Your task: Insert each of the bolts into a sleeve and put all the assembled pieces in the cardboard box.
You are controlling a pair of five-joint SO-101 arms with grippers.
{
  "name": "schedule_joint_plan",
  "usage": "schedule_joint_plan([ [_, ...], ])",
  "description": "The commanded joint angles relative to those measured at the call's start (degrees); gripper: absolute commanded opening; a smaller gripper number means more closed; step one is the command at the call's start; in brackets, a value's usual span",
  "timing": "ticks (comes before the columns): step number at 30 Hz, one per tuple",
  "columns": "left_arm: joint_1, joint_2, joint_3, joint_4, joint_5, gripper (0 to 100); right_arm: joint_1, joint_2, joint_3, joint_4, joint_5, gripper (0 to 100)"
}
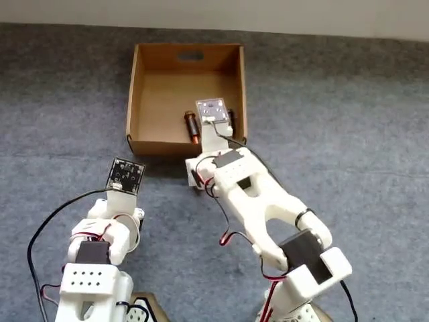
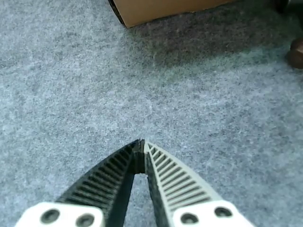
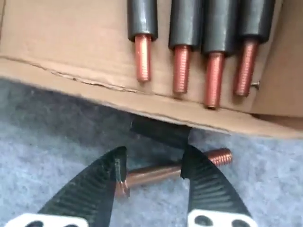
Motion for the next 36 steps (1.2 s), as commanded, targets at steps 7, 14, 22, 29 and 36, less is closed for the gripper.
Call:
schedule_joint_plan([
  [7,0.66,-0.75,-0.22,-1.23,0.26,2,-0.57,0.48,-4.88,-0.57,-0.53,18.7],
  [14,0.66,-0.75,-0.22,-1.14,0.26,2,-0.57,0.57,-4.88,-1.89,-0.53,18.7],
  [22,0.66,-0.75,-0.22,-1.05,0.26,2,-1.10,0.57,-4.88,-4.26,-0.26,18.7],
  [29,0.57,-0.75,-0.22,-0.97,0.26,2,-2.77,6.55,-6.64,-4.09,-0.18,18.8],
  [36,0.57,-0.75,-0.22,-1.05,0.26,2,-3.03,11.12,-9.71,-4.00,-0.18,18.7],
])
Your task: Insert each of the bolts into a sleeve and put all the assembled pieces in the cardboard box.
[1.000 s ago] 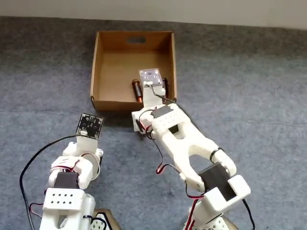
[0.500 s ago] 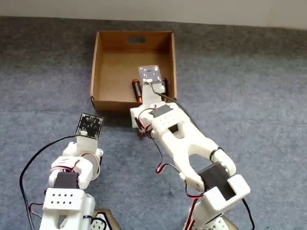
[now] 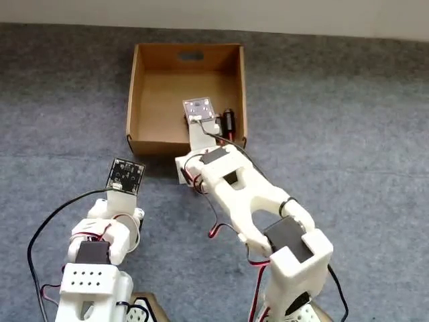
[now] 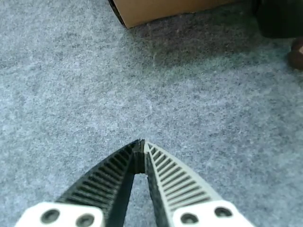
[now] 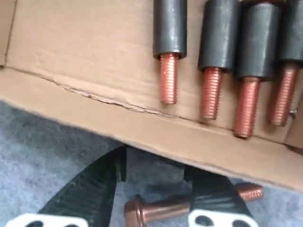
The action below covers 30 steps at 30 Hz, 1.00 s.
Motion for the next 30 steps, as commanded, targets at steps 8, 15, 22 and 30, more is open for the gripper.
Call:
schedule_joint_plan([
  [8,0.57,-0.75,-0.22,-1.23,0.26,2,-0.75,-8.66,1.27,3.38,0.00,9.3],
  [15,0.57,-0.75,-0.22,-1.23,0.26,2,-1.98,-21.32,11.12,4.00,8.00,5.2],
  [22,0.57,-0.75,-0.22,-1.05,0.26,2,-3.74,-27.21,16.22,3.82,22.07,5.3],
  [30,0.57,-0.75,-0.22,-0.97,0.26,2,-3.91,-19.47,9.01,3.82,23.74,23.1],
])
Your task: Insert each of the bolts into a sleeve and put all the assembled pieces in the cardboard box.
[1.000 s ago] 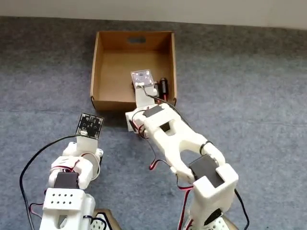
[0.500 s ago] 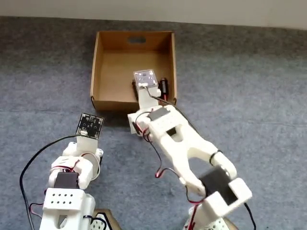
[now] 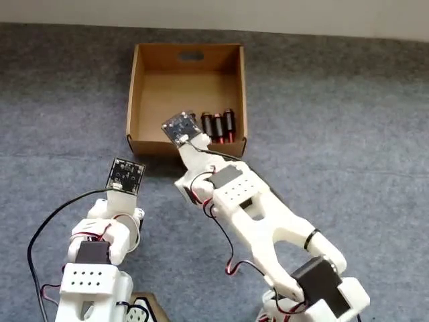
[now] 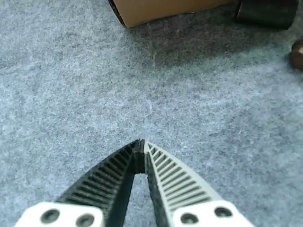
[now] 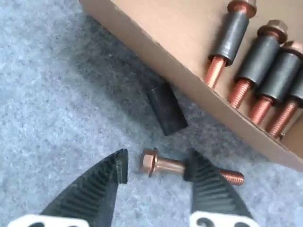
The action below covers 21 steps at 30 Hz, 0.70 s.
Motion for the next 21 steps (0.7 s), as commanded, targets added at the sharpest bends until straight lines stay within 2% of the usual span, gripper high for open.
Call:
schedule_joint_plan([
  [1,0.57,-0.75,-0.22,-0.97,0.26,2,-0.40,4.44,-6.73,0.04,2.81,22.4],
  [6,0.57,-0.75,-0.22,-1.05,0.26,2,-0.40,12.62,-12.97,0.13,6.33,20.1],
  [15,0.57,-0.75,-0.22,-1.14,0.26,2,-0.57,19.38,-17.10,0.22,6.42,19.7],
  [17,0.57,-0.75,-0.22,-1.14,0.26,2,-0.66,19.47,-16.92,0.22,6.42,14.9],
  [20,0.57,-0.75,-0.22,-1.14,0.26,2,-0.57,18.07,-16.75,0.22,6.15,0.0],
  [21,0.57,-0.75,-0.22,-1.14,0.26,2,-0.48,17.19,-16.66,0.66,6.07,1.2],
])
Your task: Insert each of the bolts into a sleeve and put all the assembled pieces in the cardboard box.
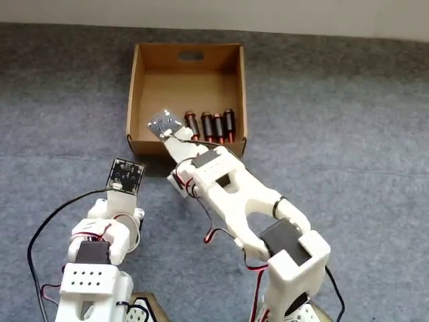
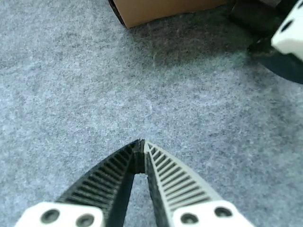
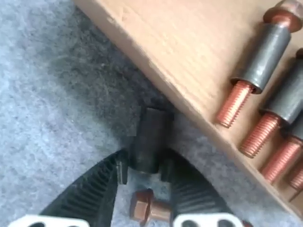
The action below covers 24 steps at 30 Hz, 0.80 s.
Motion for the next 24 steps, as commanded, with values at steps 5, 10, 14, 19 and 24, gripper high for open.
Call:
schedule_joint_plan([
  [5,0.57,-0.75,-0.22,-1.14,0.26,2,-0.57,-9.19,-2.15,6.37,0.62,0.6],
  [10,0.57,-0.75,-0.22,-1.14,0.26,2,0.04,-18.24,-2.07,13.23,0.53,0.6],
  [14,0.57,-0.75,-0.22,-1.14,0.26,2,4.18,-24.48,-2.07,19.30,-1.93,0.6],
  [19,0.57,-0.75,-0.22,-1.14,0.26,2,14.46,-30.29,-2.07,28.26,-8.00,0.6],
  [24,0.57,-0.75,-0.22,-1.14,0.26,2,25.36,-30.55,2.86,31.52,-7.82,0.6],
])
